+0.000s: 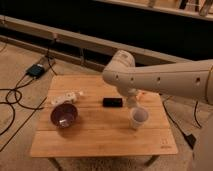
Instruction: Place the white sponge in the ceramic cup
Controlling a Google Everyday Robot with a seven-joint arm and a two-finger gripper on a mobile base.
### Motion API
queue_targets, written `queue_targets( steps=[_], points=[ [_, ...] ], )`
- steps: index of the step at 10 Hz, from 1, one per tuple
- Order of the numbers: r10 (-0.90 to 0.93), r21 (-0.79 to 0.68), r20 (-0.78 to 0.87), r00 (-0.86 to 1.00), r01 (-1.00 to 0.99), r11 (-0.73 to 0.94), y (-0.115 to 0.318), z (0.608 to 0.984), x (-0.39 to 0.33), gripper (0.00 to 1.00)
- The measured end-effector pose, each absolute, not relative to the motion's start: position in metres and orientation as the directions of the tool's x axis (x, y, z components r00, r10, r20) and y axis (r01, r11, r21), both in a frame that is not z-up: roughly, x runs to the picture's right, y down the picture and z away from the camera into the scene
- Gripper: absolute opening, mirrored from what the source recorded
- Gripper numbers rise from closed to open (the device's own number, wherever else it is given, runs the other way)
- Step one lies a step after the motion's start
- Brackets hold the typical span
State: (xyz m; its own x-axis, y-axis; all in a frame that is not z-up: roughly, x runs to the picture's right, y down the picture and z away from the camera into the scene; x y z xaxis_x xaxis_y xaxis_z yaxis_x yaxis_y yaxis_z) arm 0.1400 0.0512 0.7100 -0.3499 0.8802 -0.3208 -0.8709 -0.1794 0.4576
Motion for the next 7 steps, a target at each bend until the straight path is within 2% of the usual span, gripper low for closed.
queue_targets(
  steps=[3,7],
  points=[
    [0.880,0.458,-0.321,-0.351,-0.871,-0.180,0.052,0.710,0.140,0.00],
    [0.850,0.499,-0.350,-0.394,-0.846,-0.186,0.077,0.692,0.185,0.00]
  ],
)
